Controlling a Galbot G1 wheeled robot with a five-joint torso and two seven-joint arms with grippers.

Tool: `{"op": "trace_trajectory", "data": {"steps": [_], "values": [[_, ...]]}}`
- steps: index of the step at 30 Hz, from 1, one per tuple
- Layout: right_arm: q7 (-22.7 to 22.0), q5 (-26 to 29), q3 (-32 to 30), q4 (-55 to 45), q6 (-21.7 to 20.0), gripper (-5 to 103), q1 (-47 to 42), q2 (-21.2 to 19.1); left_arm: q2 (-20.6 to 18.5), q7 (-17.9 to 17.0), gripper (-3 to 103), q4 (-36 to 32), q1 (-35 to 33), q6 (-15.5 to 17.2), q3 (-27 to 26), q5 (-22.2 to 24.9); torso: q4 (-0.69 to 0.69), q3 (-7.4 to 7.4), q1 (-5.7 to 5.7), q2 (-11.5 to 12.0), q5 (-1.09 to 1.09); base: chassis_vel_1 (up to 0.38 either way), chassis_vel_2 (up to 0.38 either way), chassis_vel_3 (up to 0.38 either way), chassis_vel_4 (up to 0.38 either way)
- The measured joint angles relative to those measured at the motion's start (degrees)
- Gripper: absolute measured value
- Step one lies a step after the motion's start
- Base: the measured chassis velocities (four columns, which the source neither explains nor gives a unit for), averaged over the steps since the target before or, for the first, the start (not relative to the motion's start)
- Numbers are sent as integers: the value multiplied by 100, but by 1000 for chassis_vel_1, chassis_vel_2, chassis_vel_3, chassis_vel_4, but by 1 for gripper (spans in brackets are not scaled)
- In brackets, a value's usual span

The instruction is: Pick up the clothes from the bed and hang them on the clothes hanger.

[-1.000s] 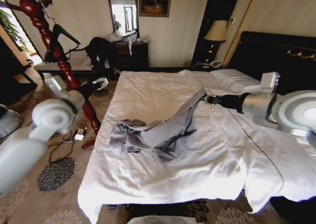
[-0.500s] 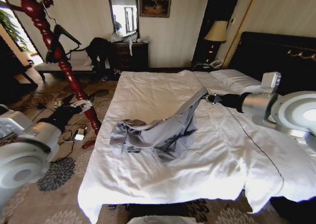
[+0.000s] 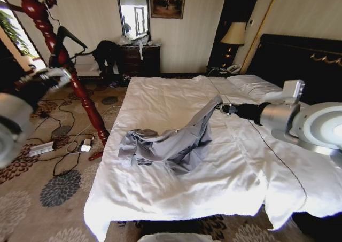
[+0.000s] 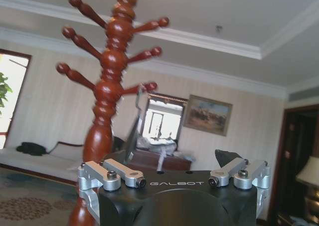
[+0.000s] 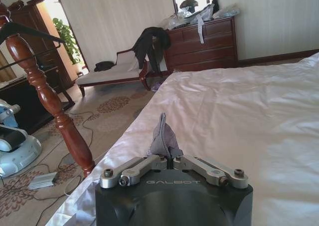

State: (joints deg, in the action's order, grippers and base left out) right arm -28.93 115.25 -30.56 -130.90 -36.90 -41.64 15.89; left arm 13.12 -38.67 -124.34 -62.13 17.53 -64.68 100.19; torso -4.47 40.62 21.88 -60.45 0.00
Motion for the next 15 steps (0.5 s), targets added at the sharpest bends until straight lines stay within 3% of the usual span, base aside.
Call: {"op": "trace_trajectory", "data": {"steps": [1, 4, 10, 13, 15], "values": [[0, 0, 0, 0, 0, 1, 0, 0, 0, 0, 100, 0, 0, 0, 0, 0, 0, 0, 0, 0, 0, 0, 0, 0, 0], [22, -13, 35, 30, -3, 1, 75, 48, -472, -210, 100, 655, 470, 283, 215, 546, 0, 0, 1, 0, 0, 0, 0, 0, 0], [179, -189, 140, 90, -69, 1, 88, 242, -1122, -301, 100, 1616, 549, 481, 243, 1257, 2, 0, 0, 0, -2, 0, 0, 0, 0], [261, -249, 169, 117, -90, 1, 93, 248, -1332, -252, 100, 1902, 467, 484, 237, 1330, 2, 0, 0, 0, 2, 0, 0, 0, 0], [316, -268, 164, 121, -99, 1, 101, 223, -1665, -22, 100, 2266, 150, 413, 87, 1285, 0, 0, 0, 0, -5, 0, 0, 0, 0]]}}
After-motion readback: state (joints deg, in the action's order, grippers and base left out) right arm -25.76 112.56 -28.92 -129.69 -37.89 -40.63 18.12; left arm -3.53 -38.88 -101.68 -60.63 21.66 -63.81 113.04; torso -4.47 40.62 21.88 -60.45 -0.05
